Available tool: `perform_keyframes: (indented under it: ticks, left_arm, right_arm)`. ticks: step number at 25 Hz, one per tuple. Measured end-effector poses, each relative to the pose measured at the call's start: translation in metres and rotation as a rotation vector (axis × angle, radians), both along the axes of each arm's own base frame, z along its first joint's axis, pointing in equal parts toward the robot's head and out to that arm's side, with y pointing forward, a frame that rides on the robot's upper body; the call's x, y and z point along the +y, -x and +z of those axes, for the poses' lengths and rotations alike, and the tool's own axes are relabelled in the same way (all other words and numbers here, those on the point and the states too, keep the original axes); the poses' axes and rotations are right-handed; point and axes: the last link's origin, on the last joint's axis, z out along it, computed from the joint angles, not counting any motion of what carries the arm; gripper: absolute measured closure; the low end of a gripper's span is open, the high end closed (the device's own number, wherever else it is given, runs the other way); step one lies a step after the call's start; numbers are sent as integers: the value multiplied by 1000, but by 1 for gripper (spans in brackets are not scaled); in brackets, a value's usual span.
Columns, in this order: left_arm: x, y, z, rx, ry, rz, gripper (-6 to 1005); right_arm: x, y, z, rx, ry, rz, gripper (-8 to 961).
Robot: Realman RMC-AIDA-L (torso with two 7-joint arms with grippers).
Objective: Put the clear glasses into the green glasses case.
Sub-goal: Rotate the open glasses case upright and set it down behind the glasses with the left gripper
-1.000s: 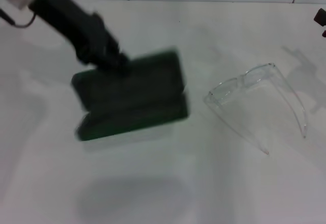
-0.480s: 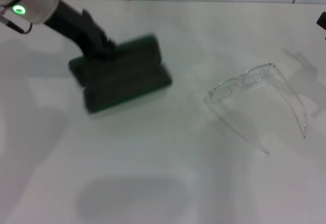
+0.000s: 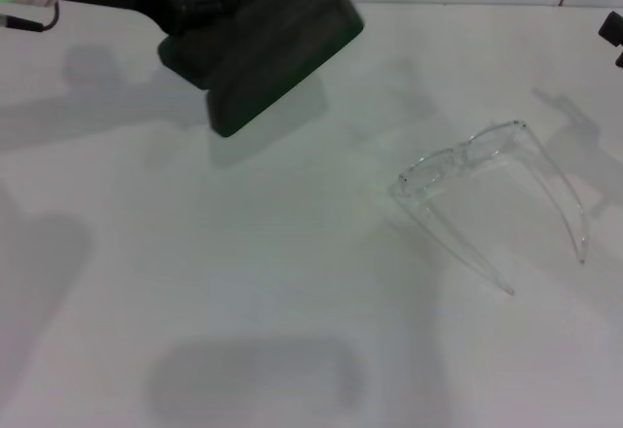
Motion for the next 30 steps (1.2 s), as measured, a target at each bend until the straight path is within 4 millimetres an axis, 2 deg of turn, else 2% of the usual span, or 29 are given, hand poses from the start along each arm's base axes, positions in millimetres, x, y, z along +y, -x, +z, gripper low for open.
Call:
perform_keyframes:
  ticks: [4,8,13,16,22,25,30]
  left_arm:
    - [-2,-12,12,-40,2,-12,806]
    - [1,-26,32,-255,-24,-16,806]
    - [6,-21,30,-469,-71,59,806]
    - [13,-9,14,-542,-110,152,806]
    - [15,-1,-25,-547,-102,285,806]
    - [12,-5,-51,-478,-52,310,806]
    - [4,-26,-96,-276,138,288,806]
  right_arm:
    - [1,0,1,2,1,-4,85]
    - [2,2,0,1,4,3,85]
    - [4,4,1,-2,-1,14,85]
    - [5,4,4,-10,-3,18,85]
    - [5,3,7,-27,-1,23,84]
    - [6,4,8,-32,-5,28,84]
    - [7,4,10,-39,-13,33,84]
